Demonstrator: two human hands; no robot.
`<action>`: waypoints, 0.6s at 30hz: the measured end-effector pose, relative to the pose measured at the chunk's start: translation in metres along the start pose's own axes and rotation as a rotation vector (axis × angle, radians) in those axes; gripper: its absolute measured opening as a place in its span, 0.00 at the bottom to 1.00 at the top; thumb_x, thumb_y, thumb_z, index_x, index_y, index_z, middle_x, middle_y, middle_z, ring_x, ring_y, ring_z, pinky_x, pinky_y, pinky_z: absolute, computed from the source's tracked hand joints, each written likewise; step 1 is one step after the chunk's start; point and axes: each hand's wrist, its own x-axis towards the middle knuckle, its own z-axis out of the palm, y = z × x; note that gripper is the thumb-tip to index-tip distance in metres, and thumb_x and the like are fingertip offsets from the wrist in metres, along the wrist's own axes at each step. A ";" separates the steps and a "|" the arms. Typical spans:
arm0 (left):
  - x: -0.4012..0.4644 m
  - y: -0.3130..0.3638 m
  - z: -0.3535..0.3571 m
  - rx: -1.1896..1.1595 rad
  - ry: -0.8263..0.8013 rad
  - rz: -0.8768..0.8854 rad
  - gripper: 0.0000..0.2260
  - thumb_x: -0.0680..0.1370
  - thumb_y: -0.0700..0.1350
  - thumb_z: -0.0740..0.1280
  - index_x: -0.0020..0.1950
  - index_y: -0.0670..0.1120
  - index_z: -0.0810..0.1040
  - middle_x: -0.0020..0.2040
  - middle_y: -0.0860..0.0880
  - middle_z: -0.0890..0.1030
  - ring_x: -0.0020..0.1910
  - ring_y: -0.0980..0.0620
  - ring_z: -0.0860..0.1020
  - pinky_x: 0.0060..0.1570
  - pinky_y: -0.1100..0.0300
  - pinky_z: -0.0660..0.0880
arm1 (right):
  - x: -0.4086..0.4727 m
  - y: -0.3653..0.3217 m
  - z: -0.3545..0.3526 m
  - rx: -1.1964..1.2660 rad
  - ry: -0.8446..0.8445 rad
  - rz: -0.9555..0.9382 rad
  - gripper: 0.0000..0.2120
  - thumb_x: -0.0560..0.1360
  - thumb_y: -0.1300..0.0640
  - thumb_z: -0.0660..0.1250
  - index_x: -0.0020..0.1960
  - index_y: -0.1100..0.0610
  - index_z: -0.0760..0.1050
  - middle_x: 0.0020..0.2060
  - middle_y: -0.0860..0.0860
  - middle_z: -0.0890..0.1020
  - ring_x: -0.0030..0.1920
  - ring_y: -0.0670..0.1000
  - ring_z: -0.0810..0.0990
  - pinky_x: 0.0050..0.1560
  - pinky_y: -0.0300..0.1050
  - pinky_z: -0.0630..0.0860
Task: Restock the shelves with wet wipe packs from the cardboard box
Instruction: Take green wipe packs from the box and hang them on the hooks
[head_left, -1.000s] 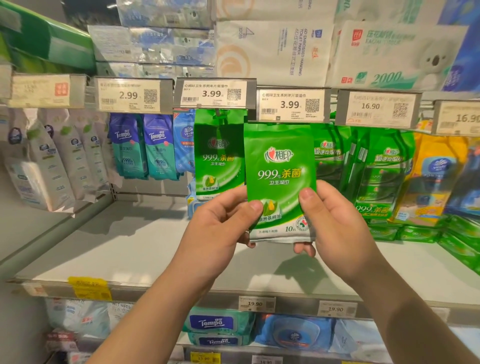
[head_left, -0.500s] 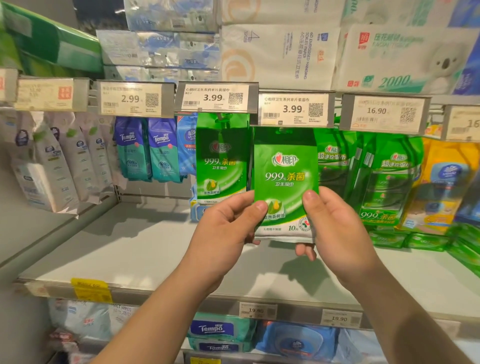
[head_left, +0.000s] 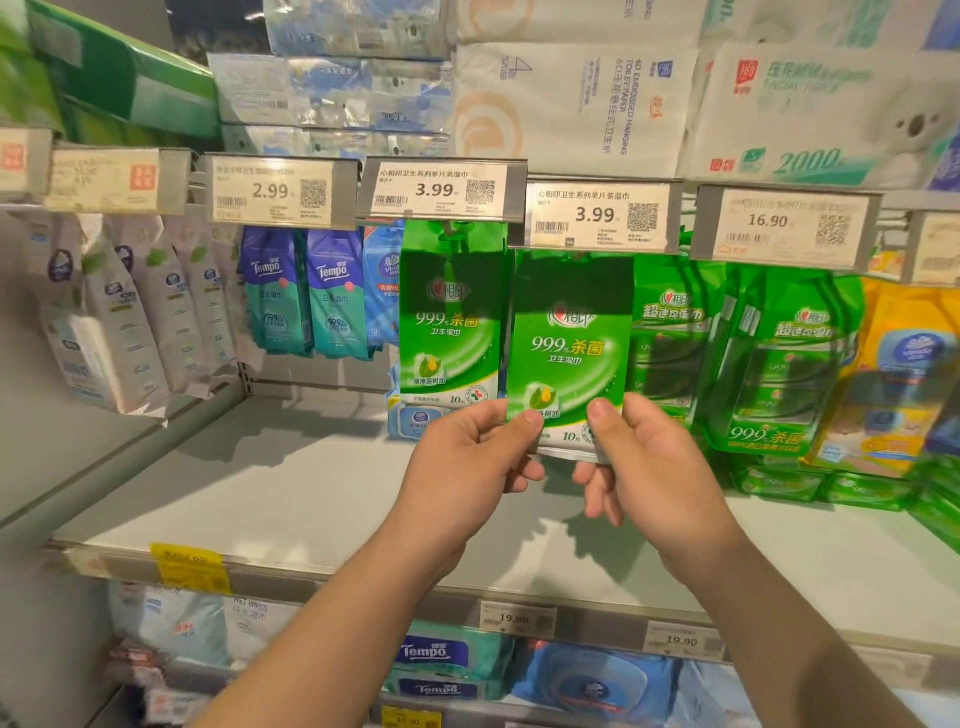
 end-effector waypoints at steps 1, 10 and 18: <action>0.000 -0.001 0.001 0.003 0.010 -0.011 0.06 0.82 0.43 0.69 0.45 0.46 0.81 0.35 0.54 0.81 0.35 0.53 0.79 0.34 0.63 0.75 | 0.001 0.002 0.000 0.000 -0.004 0.009 0.17 0.83 0.46 0.62 0.49 0.62 0.69 0.32 0.57 0.82 0.26 0.56 0.77 0.22 0.41 0.67; -0.014 -0.018 0.000 -0.022 0.120 -0.142 0.06 0.81 0.48 0.69 0.51 0.46 0.84 0.45 0.46 0.87 0.36 0.52 0.82 0.42 0.59 0.80 | -0.002 0.023 -0.004 0.048 -0.055 0.098 0.23 0.78 0.41 0.62 0.50 0.63 0.74 0.30 0.55 0.81 0.26 0.58 0.76 0.22 0.42 0.67; -0.051 -0.029 -0.008 0.098 0.246 -0.167 0.10 0.82 0.51 0.67 0.60 0.51 0.82 0.50 0.50 0.88 0.42 0.51 0.85 0.51 0.50 0.82 | -0.022 0.046 0.005 -0.008 -0.168 0.222 0.13 0.84 0.50 0.61 0.49 0.57 0.77 0.30 0.53 0.80 0.27 0.55 0.77 0.27 0.46 0.70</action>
